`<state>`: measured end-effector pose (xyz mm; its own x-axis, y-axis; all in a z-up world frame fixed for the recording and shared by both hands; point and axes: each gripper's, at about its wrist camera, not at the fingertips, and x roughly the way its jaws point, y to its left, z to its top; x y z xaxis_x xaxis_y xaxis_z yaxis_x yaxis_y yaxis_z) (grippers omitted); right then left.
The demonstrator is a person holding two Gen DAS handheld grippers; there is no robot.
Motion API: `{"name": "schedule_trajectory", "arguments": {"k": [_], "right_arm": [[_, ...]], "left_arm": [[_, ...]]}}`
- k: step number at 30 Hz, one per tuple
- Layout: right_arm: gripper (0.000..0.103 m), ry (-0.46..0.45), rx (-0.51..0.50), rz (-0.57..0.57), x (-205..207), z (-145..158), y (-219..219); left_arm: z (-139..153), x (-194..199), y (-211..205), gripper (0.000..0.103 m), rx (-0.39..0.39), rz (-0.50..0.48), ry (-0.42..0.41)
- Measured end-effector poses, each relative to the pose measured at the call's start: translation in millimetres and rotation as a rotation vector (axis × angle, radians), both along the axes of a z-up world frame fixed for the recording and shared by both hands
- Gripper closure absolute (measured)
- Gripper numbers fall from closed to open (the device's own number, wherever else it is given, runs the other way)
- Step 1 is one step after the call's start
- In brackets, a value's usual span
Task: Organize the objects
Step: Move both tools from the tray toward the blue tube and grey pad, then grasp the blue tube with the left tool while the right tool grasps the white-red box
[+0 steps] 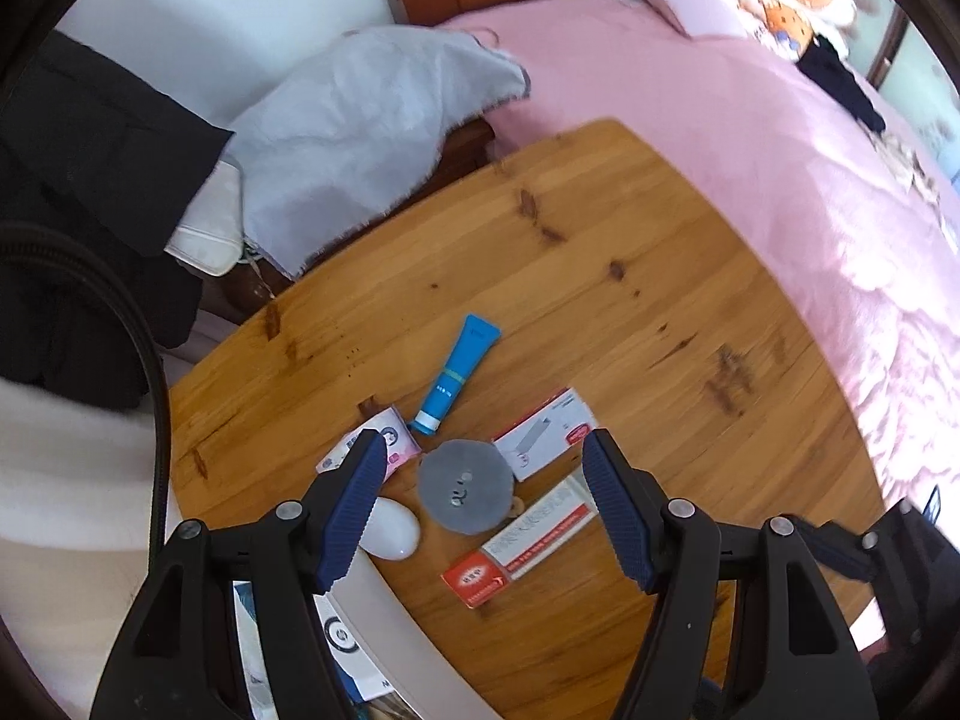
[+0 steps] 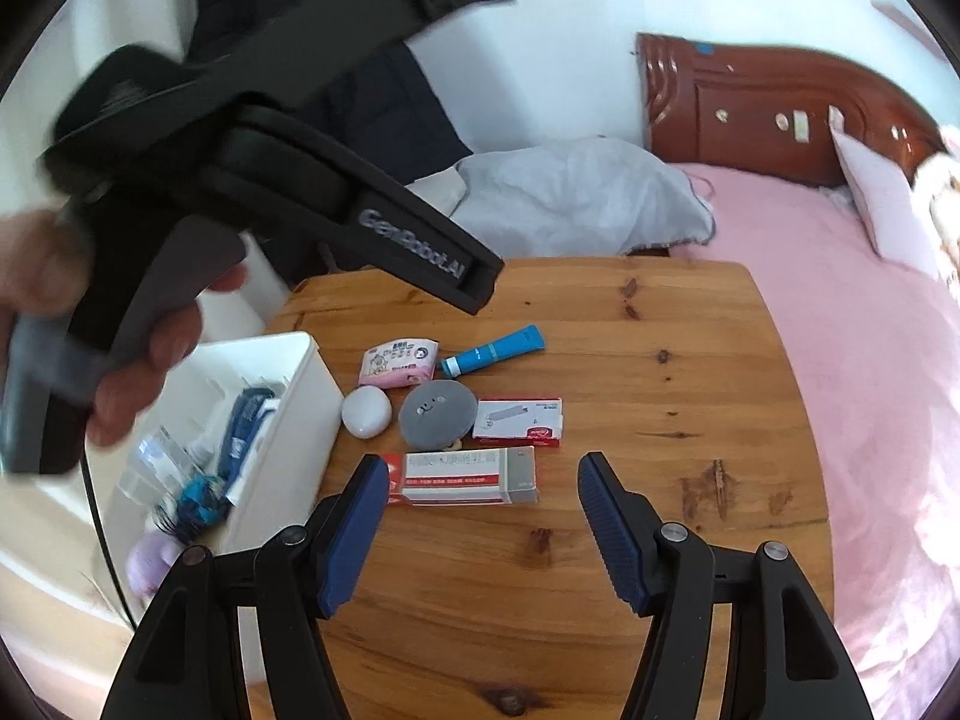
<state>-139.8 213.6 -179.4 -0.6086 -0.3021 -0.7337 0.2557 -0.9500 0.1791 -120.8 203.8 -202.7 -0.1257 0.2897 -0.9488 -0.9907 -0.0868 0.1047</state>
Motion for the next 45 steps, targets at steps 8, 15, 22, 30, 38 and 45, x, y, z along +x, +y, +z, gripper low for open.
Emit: {"name": "schedule_trajectory", "arguments": {"k": [8,15,22,30,38,45], "right_arm": [[0.036,0.034,0.089,0.029,-4.2,-25.1,-5.9],[0.036,0.072,0.149,0.059,-23.3,-47.8,-2.3],[0.036,0.042,0.132,0.168,-61.7,-66.5,7.7],[0.036,0.063,0.21,0.41,-102.4,-88.4,19.9],[0.037,0.047,0.267,0.635,-119.6,-112.2,14.2],[0.037,0.091,0.35,0.77,-123.1,-126.7,-1.7]], "left_arm": [[-43.7,-20.3,24.3,0.032,-0.124,-0.053,-0.01],[-83.5,-26.8,50.7,0.032,-0.218,-0.122,-0.017],[-114.7,-36.1,66.7,0.033,-0.3,-0.14,-0.054],[-122.4,-31.1,65.0,0.038,-0.33,-0.233,-0.07],[-127.7,-25.2,60.8,0.042,-0.348,-0.311,-0.086],[-126.4,-28.3,59.8,0.046,-0.344,-0.358,-0.107]]}}
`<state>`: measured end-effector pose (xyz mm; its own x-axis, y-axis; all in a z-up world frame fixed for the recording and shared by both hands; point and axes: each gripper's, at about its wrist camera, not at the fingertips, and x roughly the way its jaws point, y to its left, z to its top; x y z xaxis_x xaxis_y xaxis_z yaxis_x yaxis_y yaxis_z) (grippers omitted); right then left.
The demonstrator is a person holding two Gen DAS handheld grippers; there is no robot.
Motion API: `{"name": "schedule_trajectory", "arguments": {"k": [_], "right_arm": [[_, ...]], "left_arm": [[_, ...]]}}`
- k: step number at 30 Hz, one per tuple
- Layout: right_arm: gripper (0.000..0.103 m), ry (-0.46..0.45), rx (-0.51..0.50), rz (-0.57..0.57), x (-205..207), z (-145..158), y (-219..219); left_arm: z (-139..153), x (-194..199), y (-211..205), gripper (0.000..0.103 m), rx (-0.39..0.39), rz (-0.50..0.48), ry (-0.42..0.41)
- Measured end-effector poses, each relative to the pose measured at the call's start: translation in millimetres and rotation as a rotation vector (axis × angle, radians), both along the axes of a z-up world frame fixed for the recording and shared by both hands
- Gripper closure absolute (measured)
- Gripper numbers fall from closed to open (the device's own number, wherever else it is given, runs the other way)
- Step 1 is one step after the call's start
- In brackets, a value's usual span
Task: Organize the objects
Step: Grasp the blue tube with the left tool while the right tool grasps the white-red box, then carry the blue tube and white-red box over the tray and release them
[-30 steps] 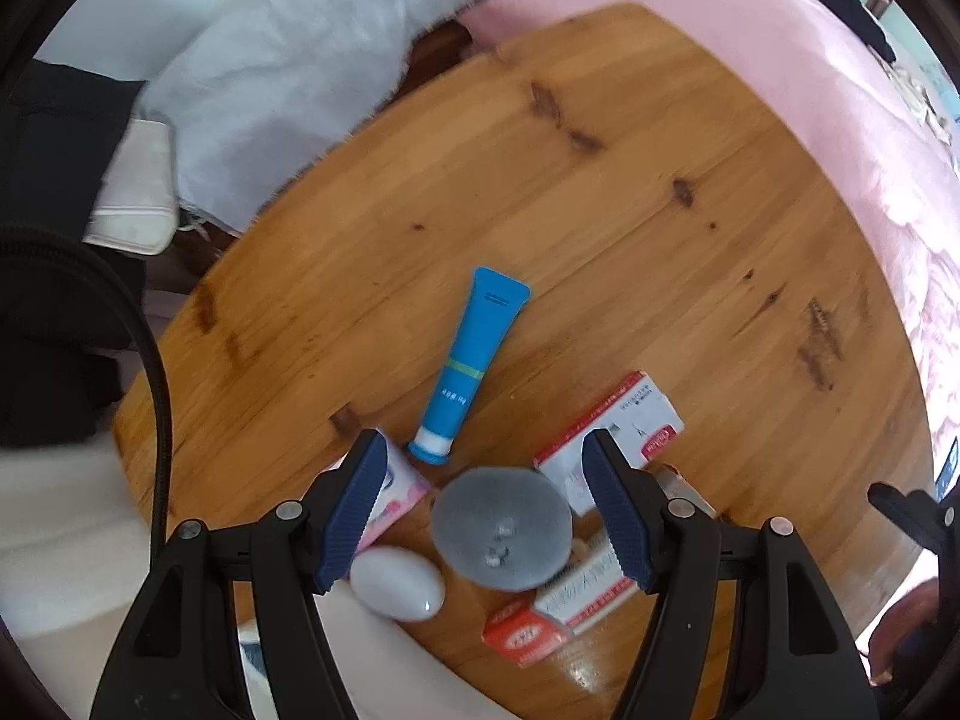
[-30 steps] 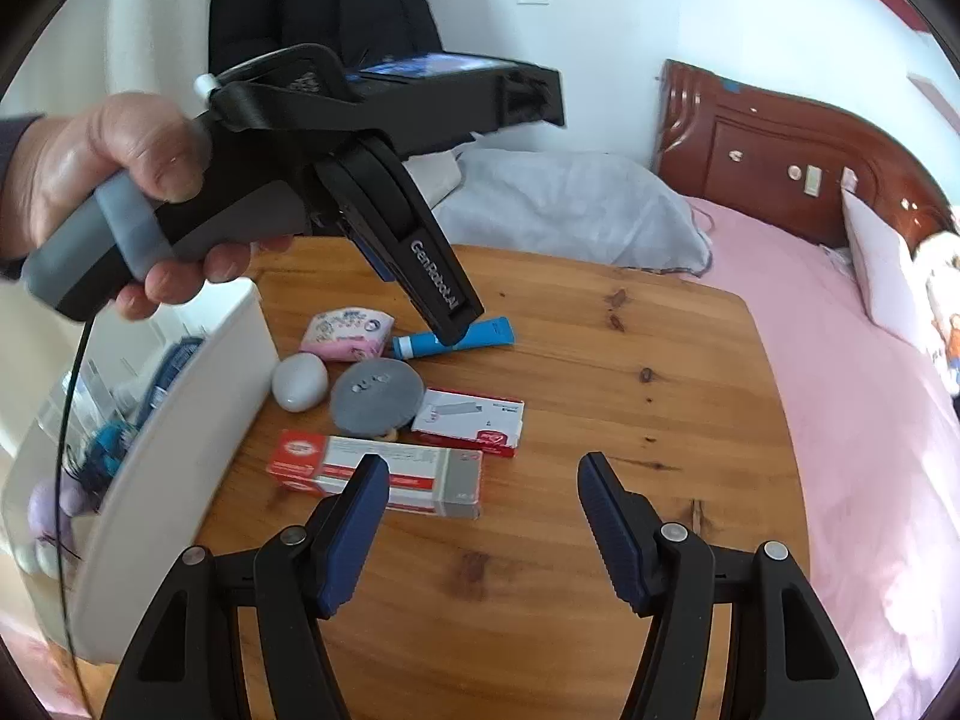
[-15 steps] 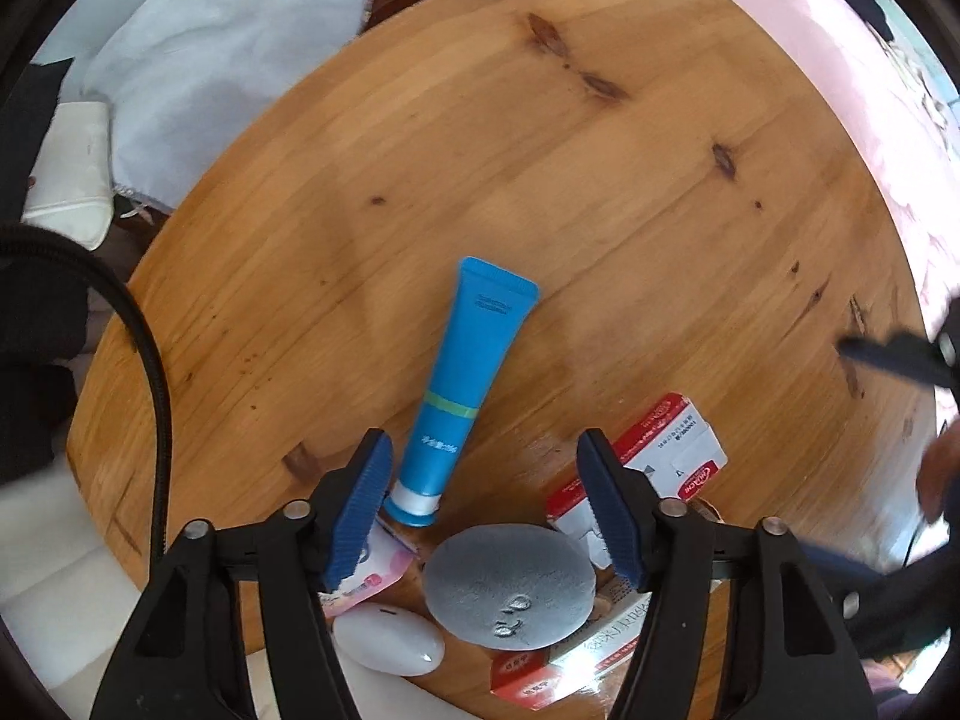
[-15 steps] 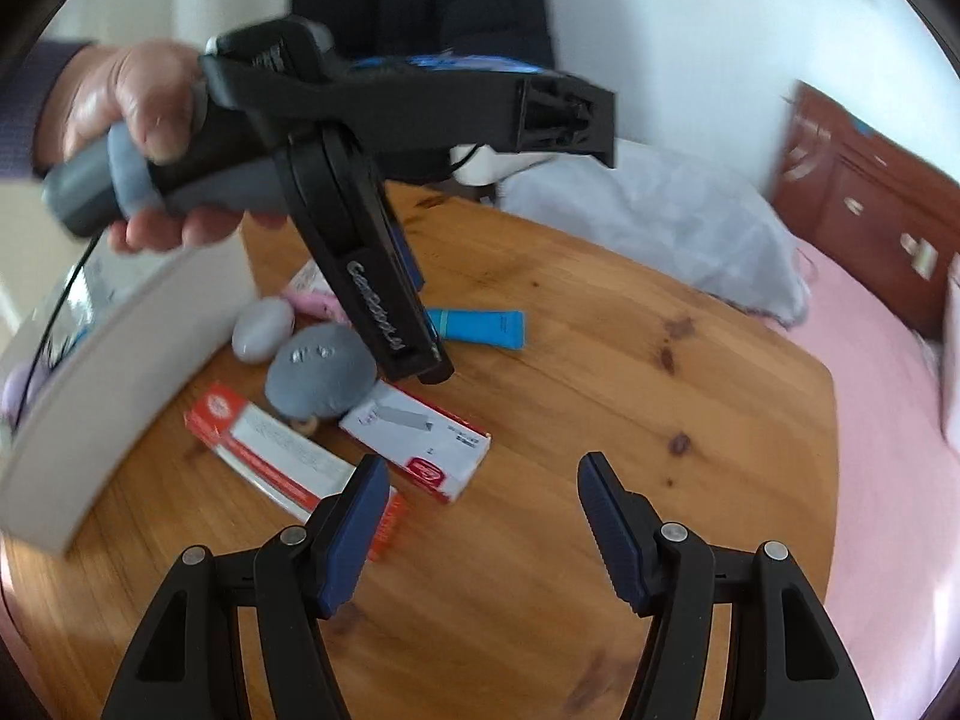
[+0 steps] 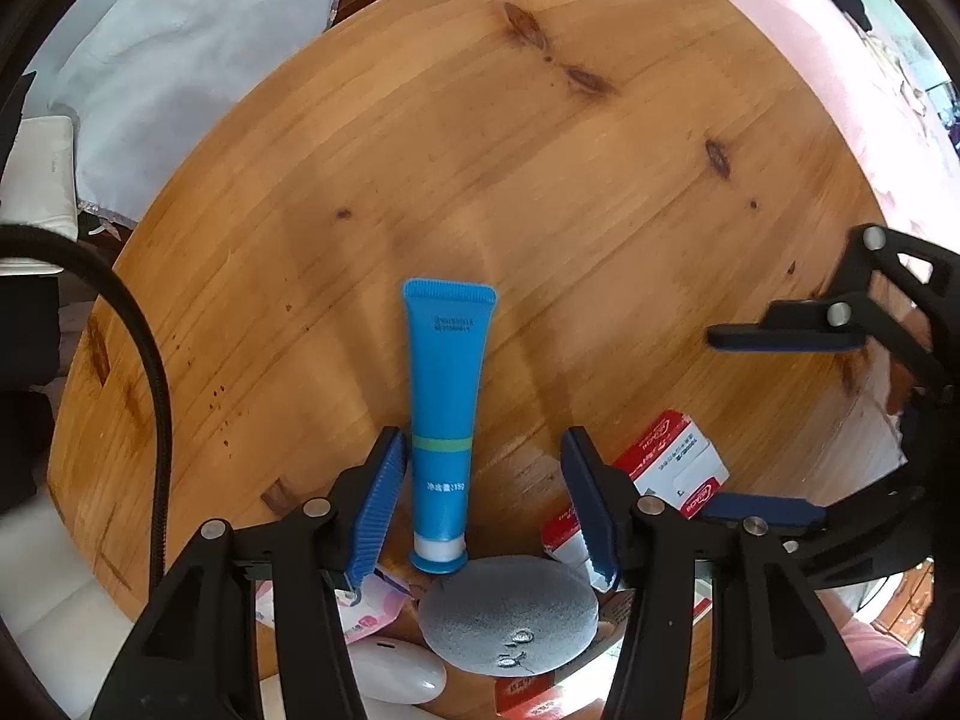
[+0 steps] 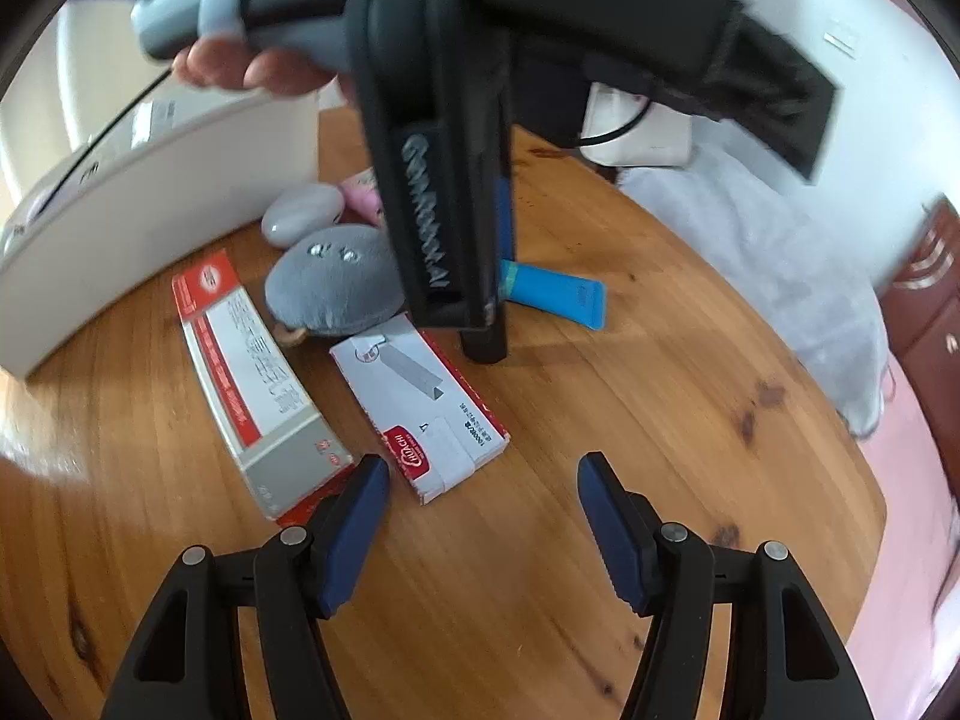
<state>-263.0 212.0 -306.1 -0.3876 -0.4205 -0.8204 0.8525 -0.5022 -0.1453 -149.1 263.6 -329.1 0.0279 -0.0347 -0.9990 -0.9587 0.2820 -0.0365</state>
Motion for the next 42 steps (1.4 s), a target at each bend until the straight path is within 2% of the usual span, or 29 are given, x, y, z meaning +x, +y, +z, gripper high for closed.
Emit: {"name": "schedule_trajectory", "arguments": {"k": [6,12,13,15,16,19,26,30,32,38,42], "right_arm": [[0.037,-0.016,-0.005,0.091,-10.3,-0.4,-8.5],[0.037,-0.089,-0.043,0.177,-17.4,-4.4,-13.1],[0.037,-0.112,-0.05,0.179,-19.3,-5.0,-12.7],[0.038,-0.128,-0.059,0.177,-19.8,-5.1,-13.2],[0.04,-0.129,-0.058,0.175,-17.4,-4.6,-13.4],[0.065,-0.133,-0.048,0.163,-13.6,-0.8,-15.0],[0.065,-0.065,0.017,0.048,5.9,5.5,-6.9],[0.065,-0.051,0.011,-0.062,21.1,9.3,11.0],[0.065,-0.043,0.002,-0.124,30.7,13.4,22.0],[0.065,-0.014,-0.103,-0.336,62.0,46.8,39.0],[0.065,0.015,-0.194,-0.428,82.3,74.3,32.5]], "left_arm": [[4.5,-0.8,-6.1,0.052,0.018,-0.063,-0.003],[9.5,-5.4,-14.9,0.065,0.046,-0.086,-0.012],[10.1,-5.6,-16.3,0.068,0.05,-0.132,-0.006],[11.4,-5.0,-20.9,0.075,0.063,-0.14,0.007],[12.0,-4.3,-22.8,0.079,0.065,-0.143,0.009],[13.7,1.1,-30.6,0.082,0.065,-0.16,0.019],[21.3,19.1,-46.4,0.083,0.076,-0.203,0.015],[38.8,29.2,-54.5,0.083,0.098,-0.211,-0.003],[51.1,52.8,-45.9,0.083,0.111,-0.213,-0.008],[95.2,56.8,-68.8,0.083,0.143,-0.208,-0.068],[109.6,35.2,-63.2,0.083,0.155,-0.201,-0.104]]}}
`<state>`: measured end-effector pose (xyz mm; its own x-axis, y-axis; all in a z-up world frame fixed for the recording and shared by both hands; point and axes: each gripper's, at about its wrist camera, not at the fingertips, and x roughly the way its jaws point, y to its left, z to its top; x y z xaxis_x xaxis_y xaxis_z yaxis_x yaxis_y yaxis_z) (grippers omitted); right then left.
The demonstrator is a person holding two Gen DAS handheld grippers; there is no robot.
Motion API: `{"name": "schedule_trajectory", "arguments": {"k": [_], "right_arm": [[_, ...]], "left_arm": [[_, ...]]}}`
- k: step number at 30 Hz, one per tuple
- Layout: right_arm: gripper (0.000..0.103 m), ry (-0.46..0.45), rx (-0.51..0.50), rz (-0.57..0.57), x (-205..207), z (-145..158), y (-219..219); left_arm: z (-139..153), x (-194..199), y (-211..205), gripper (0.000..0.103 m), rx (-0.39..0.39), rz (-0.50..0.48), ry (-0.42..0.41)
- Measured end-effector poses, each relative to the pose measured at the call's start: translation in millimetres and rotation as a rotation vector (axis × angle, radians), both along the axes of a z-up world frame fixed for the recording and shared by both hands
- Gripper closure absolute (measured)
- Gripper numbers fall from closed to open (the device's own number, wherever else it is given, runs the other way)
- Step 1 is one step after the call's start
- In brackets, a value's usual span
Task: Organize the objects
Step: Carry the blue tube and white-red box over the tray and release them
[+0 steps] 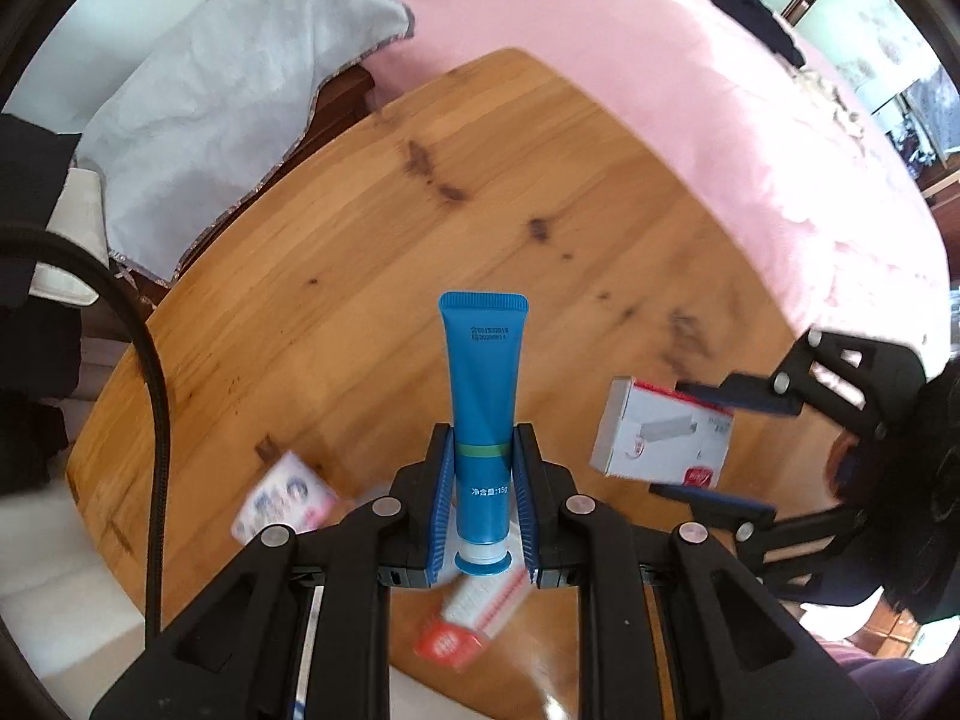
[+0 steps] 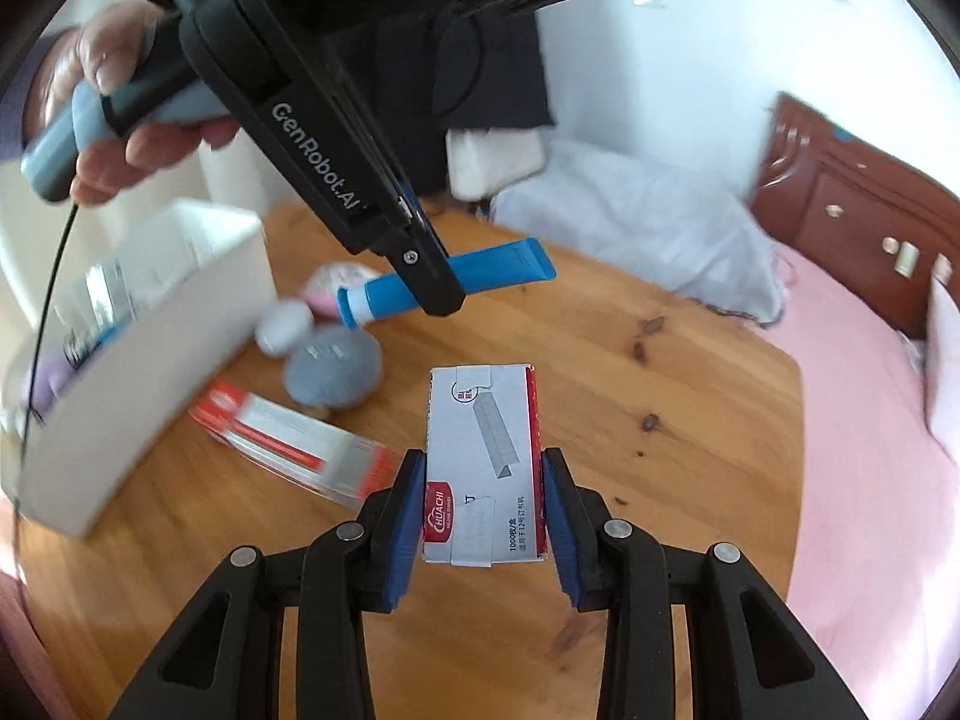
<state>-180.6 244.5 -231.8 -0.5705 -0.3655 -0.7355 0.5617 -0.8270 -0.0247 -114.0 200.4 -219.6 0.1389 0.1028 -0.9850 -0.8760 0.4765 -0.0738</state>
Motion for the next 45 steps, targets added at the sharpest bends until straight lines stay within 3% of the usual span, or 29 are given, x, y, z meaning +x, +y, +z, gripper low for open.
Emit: {"name": "schedule_trajectory", "arguments": {"k": [12,17,23,32,39,45], "right_arm": [[0.065,0.108,-0.114,-0.093,77.8,77.4,-26.2],[0.065,0.145,-0.139,-0.103,107.3,105.4,-41.3],[0.065,0.148,-0.136,-0.067,134.4,126.6,-88.6],[0.065,0.101,-0.135,0.034,154.3,128.5,-172.3],[0.065,0.087,-0.091,0.073,163.9,121.1,-219.7],[0.065,-0.006,-0.033,0.037,160.4,94.9,-245.7]], "left_arm": [[70.6,-15.7,-74.3,0.083,0.043,0.037,-0.146],[87.8,-44.6,-102.0,0.083,0.053,0.08,-0.178],[102.2,-96.0,-128.2,0.083,0.076,0.16,-0.183],[104.3,-158.0,-156.5,0.083,0.092,0.252,-0.175],[84.6,-191.5,-170.6,0.083,0.091,0.276,-0.127],[57.7,-210.4,-176.5,0.083,0.071,0.281,-0.082]]}}
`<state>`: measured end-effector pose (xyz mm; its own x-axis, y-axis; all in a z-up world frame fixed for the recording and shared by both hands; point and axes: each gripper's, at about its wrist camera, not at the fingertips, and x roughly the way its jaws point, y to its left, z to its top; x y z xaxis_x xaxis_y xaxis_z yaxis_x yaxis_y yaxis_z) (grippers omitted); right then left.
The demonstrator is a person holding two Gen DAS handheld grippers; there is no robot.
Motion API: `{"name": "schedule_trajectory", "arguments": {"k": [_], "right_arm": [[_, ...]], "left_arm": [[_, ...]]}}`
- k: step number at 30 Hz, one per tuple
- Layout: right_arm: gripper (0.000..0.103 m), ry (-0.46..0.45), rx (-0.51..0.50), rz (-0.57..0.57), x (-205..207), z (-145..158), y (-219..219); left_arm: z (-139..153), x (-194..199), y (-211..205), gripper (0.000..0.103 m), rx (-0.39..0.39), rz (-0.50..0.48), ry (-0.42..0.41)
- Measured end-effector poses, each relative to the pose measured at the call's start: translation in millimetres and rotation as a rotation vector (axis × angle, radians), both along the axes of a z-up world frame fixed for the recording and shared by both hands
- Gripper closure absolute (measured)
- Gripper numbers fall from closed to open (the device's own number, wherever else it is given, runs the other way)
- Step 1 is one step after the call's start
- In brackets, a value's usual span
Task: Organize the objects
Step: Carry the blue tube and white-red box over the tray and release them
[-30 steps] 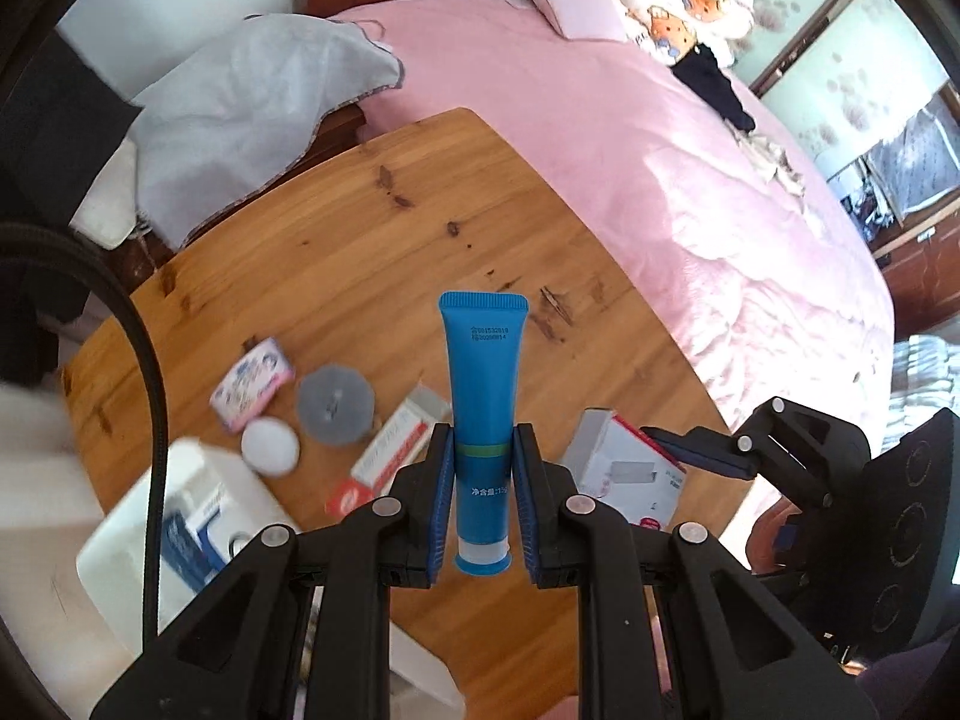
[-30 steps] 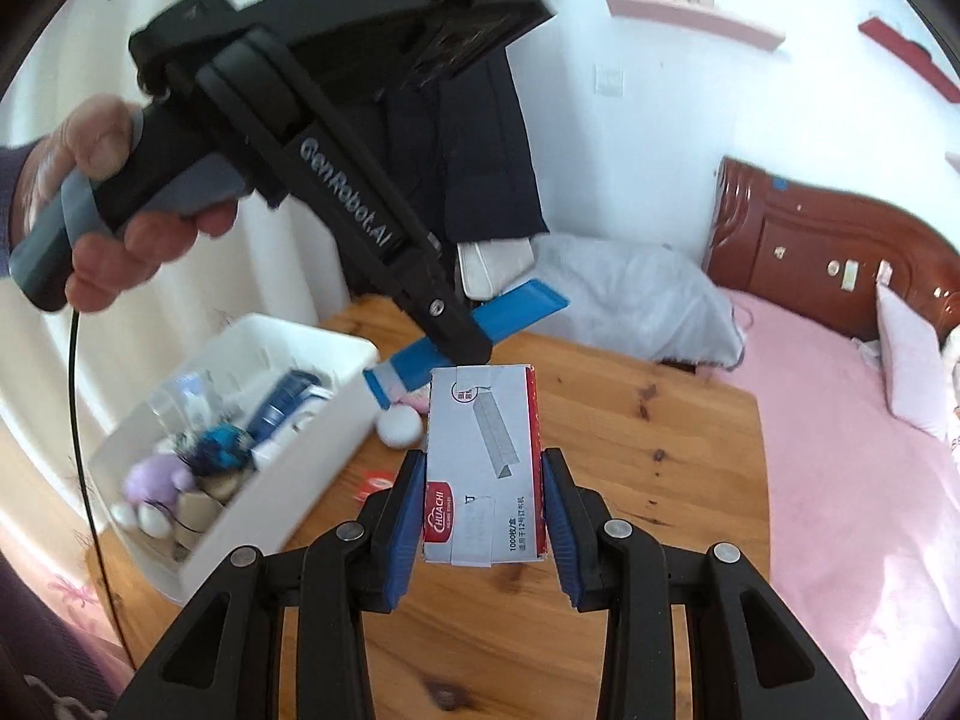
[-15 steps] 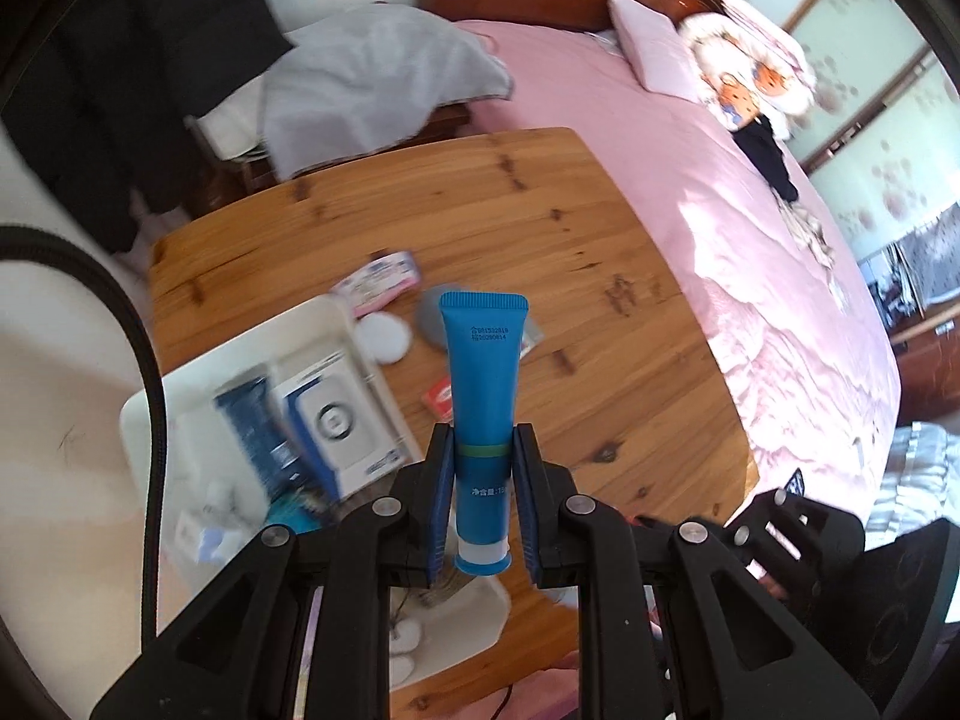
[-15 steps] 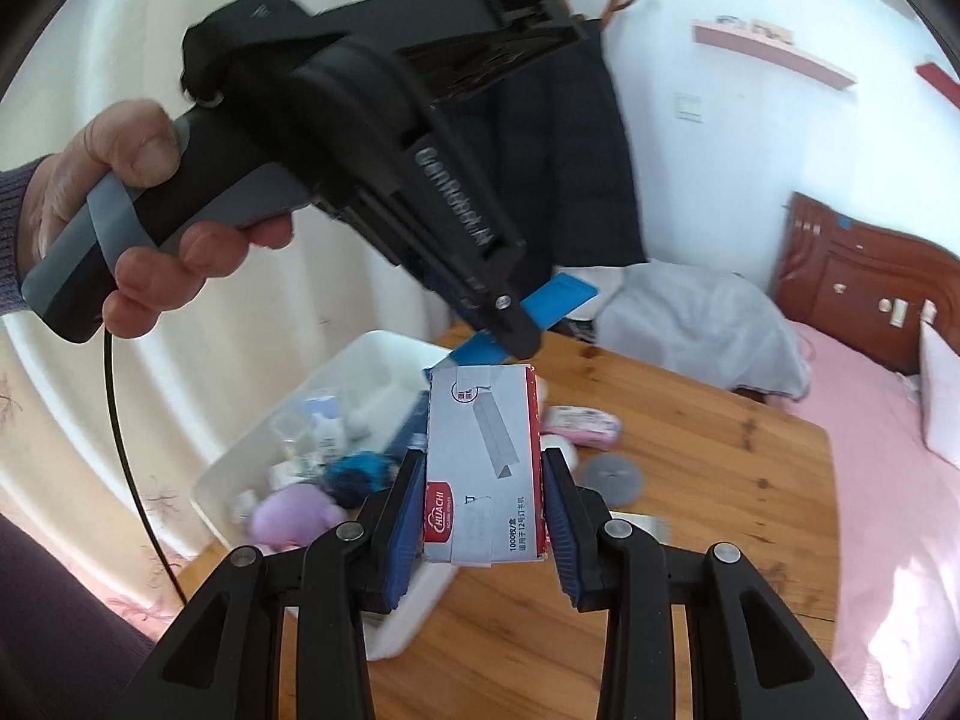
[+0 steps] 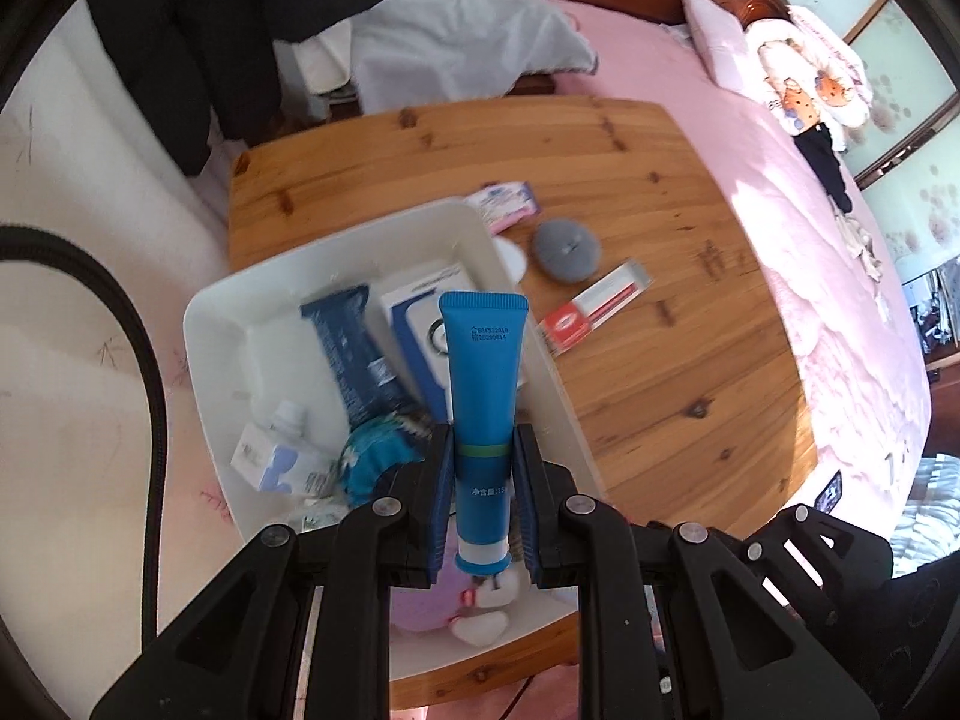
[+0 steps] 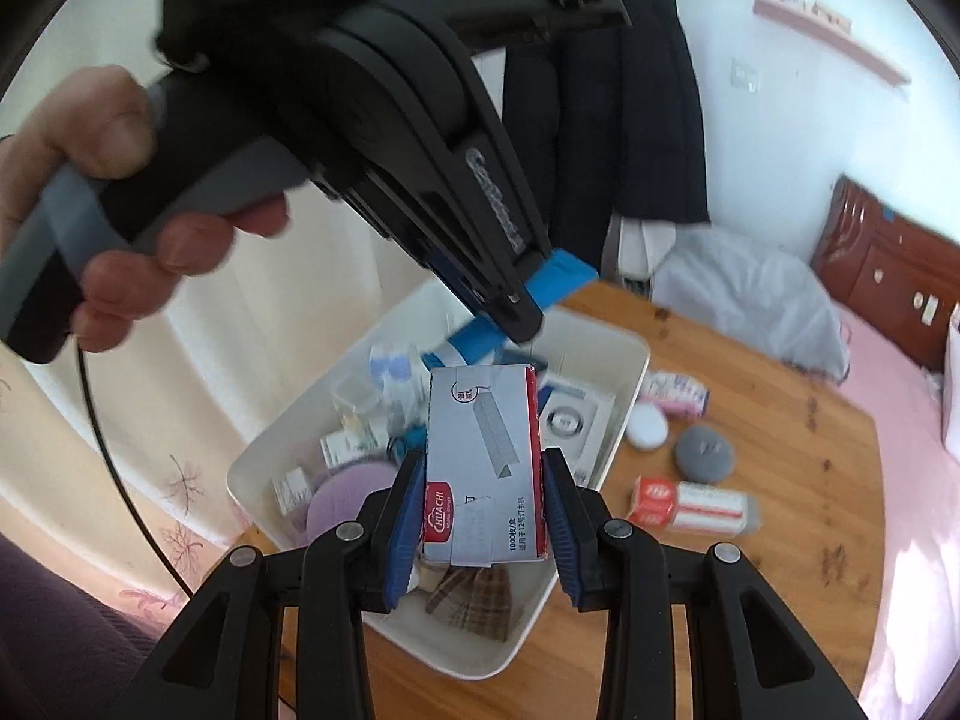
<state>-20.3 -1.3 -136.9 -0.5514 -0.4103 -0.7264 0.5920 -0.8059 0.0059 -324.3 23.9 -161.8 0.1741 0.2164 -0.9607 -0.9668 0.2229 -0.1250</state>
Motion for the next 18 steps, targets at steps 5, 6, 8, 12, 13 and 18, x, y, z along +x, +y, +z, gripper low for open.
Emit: {"name": "schedule_trajectory", "arguments": {"k": [5,6,8,12,13,18], "right_arm": [[0.065,-0.088,0.048,-0.047,-5.9,-25.4,-11.6],[0.065,-0.108,0.055,-0.058,-7.1,-30.7,-13.6],[0.065,-0.124,0.066,-0.067,-7.2,-36.8,-15.9],[0.065,-0.144,0.089,-0.085,-9.5,-45.9,-23.4],[0.065,-0.148,0.09,-0.088,-10.0,-47.4,-25.3],[0.063,-0.147,0.119,-0.094,-10.8,-51.1,-34.9]], "left_arm": [[-23.4,-15.0,-3.0,0.083,-0.028,-0.008,0.026],[-29.6,-17.7,-3.1,0.083,-0.036,-0.006,0.033],[-36.1,-21.7,-2.5,0.083,-0.045,-0.006,0.039],[-49.2,-29.1,-1.6,0.082,-0.059,-0.003,0.058],[-51.8,-30.5,-1.2,0.082,-0.062,-0.004,0.065],[-58.6,-32.6,-1.7,0.081,-0.068,-0.016,0.118]]}}
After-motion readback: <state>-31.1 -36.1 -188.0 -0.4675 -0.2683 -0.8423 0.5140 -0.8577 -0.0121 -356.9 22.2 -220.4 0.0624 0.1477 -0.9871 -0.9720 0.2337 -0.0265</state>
